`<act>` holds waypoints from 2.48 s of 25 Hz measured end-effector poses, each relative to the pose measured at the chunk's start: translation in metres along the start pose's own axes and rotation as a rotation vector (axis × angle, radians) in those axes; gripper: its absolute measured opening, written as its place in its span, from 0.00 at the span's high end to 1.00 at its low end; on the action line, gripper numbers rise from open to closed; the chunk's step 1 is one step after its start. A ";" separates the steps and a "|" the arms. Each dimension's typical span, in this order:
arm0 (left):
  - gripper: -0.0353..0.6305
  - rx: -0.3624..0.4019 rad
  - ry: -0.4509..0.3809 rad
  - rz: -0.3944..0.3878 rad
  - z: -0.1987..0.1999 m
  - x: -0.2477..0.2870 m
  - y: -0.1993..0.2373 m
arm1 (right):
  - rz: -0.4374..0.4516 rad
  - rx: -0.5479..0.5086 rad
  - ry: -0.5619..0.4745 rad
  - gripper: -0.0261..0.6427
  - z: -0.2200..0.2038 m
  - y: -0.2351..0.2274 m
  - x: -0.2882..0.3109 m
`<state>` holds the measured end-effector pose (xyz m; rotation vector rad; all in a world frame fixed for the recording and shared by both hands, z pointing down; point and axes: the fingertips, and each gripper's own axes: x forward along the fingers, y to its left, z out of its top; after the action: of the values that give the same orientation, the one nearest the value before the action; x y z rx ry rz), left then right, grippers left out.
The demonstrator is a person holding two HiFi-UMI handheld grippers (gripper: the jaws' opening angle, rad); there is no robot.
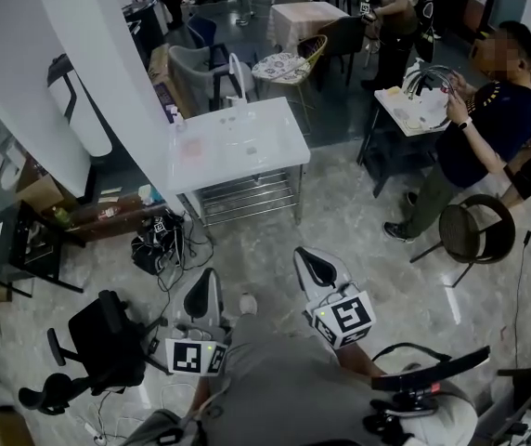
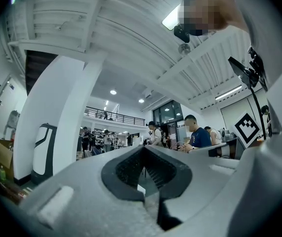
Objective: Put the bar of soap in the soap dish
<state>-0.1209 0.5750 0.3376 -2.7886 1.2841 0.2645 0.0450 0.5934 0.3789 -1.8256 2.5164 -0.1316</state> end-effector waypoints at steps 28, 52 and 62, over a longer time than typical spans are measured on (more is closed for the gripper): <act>0.95 -0.084 0.052 -0.129 -0.056 0.147 0.172 | -0.028 -0.045 0.086 0.96 -0.005 -0.010 0.221; 0.95 -0.166 0.067 -0.130 -0.094 0.203 0.303 | -0.211 -0.147 0.068 0.96 0.019 -0.027 0.320; 0.95 -0.132 0.064 -0.022 -0.110 0.229 0.349 | -0.136 -0.107 0.035 0.96 0.008 -0.048 0.387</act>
<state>-0.2256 0.1628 0.4101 -2.9419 1.2939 0.2707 -0.0291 0.2100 0.3849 -2.0531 2.4656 -0.0334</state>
